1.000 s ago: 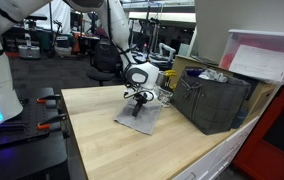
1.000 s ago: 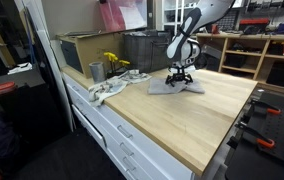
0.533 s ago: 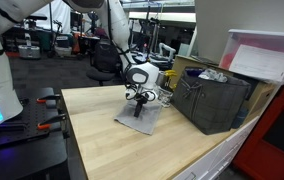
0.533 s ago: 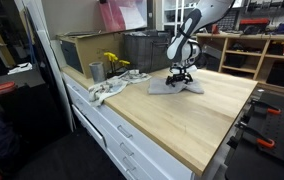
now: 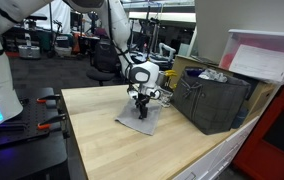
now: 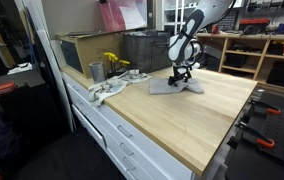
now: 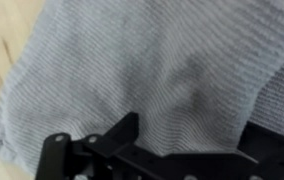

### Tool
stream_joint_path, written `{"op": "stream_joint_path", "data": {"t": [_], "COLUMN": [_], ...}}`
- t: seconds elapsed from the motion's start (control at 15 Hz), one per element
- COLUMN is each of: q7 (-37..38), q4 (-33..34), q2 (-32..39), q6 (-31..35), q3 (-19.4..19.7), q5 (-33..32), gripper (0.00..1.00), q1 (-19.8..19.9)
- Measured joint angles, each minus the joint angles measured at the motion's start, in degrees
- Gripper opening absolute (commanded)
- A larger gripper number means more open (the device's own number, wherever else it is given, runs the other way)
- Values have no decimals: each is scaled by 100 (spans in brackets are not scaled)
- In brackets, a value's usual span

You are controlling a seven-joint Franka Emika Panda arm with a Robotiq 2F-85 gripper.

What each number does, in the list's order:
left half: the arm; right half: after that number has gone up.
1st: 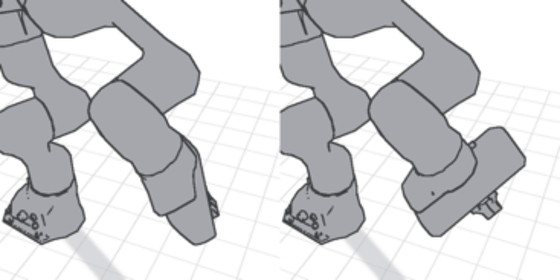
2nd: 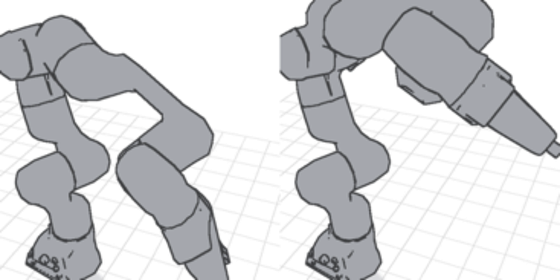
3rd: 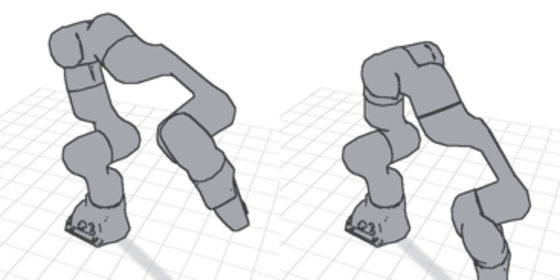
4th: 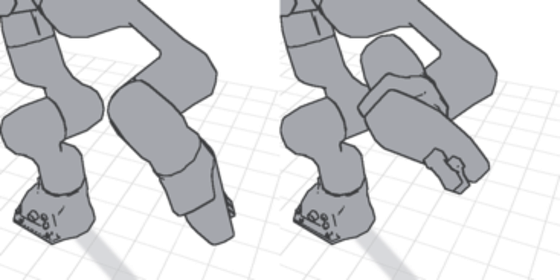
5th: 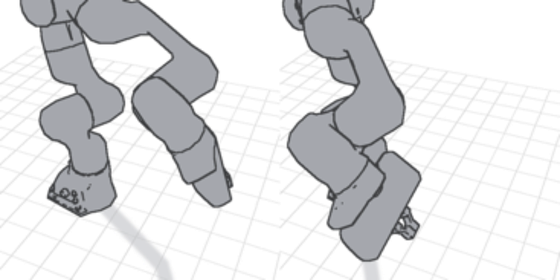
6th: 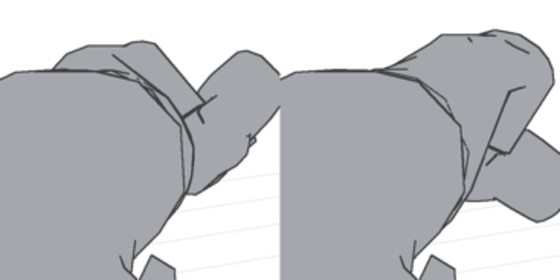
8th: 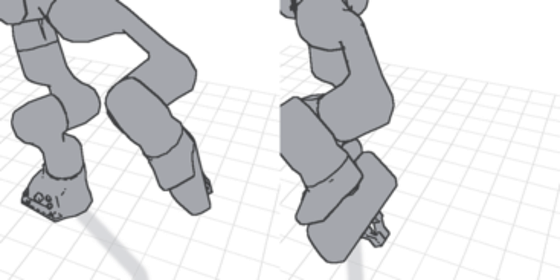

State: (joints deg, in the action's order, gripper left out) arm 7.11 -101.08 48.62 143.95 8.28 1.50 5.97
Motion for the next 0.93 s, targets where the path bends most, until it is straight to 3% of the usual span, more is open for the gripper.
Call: {"op": "stream_joint_path", "data": {"t": [0.07,0.13,0.2,0.8,0.93], "q7": [-203,-410,-610,-1835,-1942], "q4": [16,34,50,83,90], "q2": [0,0,0,48,24], "q6": [0,0,0,43,63], "q3": [-9,-23,-36,-169,-169], "q5": [-87,-155,-213,-705,-908], "gripper": [100,75,74,5,0], "q1": [9,23,39,277,250]}}
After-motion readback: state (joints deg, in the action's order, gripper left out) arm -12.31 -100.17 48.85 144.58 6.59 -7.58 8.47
